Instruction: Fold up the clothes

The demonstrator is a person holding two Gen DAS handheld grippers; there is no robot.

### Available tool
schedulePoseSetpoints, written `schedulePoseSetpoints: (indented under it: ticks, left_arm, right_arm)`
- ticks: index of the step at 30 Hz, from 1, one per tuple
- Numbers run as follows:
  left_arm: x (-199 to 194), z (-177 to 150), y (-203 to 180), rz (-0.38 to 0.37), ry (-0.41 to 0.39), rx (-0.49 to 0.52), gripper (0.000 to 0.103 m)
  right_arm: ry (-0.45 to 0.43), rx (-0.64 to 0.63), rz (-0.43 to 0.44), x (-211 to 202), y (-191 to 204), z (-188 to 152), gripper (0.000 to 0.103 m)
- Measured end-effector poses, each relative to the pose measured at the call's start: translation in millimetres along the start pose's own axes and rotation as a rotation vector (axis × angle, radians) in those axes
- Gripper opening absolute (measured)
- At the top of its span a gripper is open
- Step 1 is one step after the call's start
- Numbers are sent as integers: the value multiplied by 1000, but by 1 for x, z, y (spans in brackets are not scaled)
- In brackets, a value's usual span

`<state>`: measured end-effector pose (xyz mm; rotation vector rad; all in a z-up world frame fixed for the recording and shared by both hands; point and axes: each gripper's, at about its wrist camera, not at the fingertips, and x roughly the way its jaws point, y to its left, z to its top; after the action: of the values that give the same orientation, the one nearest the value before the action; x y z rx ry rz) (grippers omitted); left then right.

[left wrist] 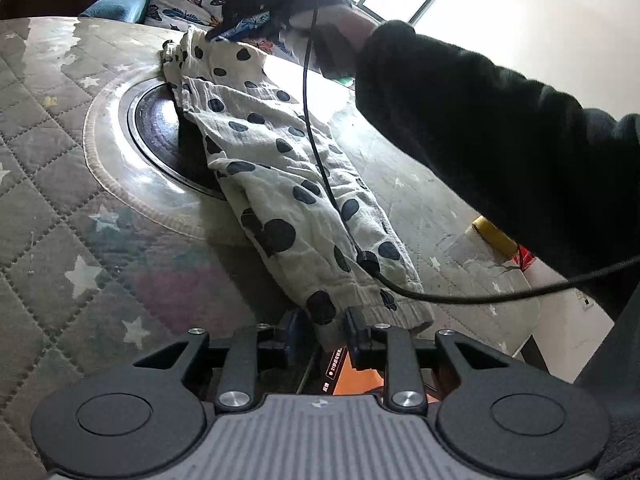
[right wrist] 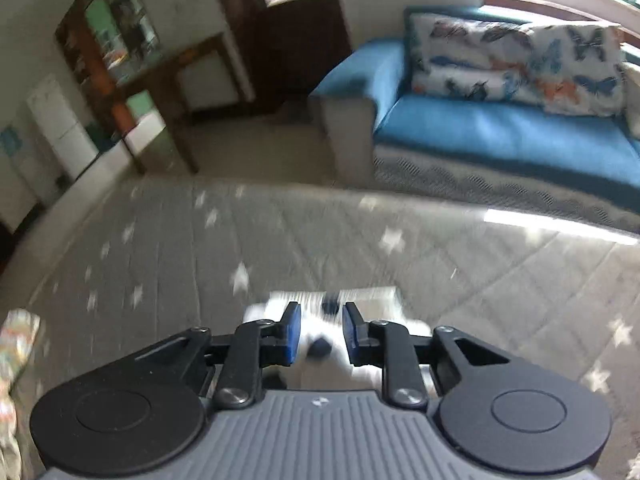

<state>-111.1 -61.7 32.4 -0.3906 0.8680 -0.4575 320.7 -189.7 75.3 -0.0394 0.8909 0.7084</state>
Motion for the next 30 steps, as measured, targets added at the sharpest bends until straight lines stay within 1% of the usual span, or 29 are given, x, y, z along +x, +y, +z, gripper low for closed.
schedulePoseSetpoints:
  ticks: [1,2,6,9,12,14,16,18,19,22,23,24,25,26,28,30]
  left_arm:
    - [0,0,0,1,0,1,30]
    - [0,0,0,0,-1,1,30]
    - [0,0,3,2,-4,-6,33]
    - [0,1,5,8,-4,-8,35]
    - [0,1,6,11,-2,-13,36]
    - [1,2,6,14,-2,-11,37]
    - [1,3,5,20,-4,-5,37]
    - [0,2,4,22,-6,-1,37]
    - [0,2,4,23,-6,-2,37]
    - [1,3,5,27,-2,-5,37]
    - [1,3,4,28,-2,-4,37]
    - [1,4,4,29,-1,-2,37]
    - [1,4,4,30,0,0,38]
    - [1,4,3,31,1,2,38]
    - [1,4,3,32,2,5,38]
    - [0,4,3,34,5,6,39]
  right_arm:
    - [9,-11,0,1,2,-8,26]
    - [21,-20,-2,3,4,-15,26]
    - [30,-66,-27,4,4,-31,26]
    - [1,-113,-44,-5,12,-48,26]
    - [-34,-159,-43,-16,23,-64,26]
    - [-27,-171,-13,-17,27,-64,26]
    - [17,-160,41,-18,28,-66,26]
    - [29,-142,57,-19,25,-61,26]
    - [14,-119,74,-23,21,-57,26]
    - [-78,-5,134,-40,1,-32,27]
    - [-99,35,127,-43,-7,-23,30]
    - [-109,61,96,-42,-15,-14,34]
    - [-112,80,59,-40,-23,-6,41]
    - [-96,87,15,-34,-29,-1,42]
    - [-55,106,-45,-19,-40,3,42]
    - [-17,131,-66,-6,-48,2,42]
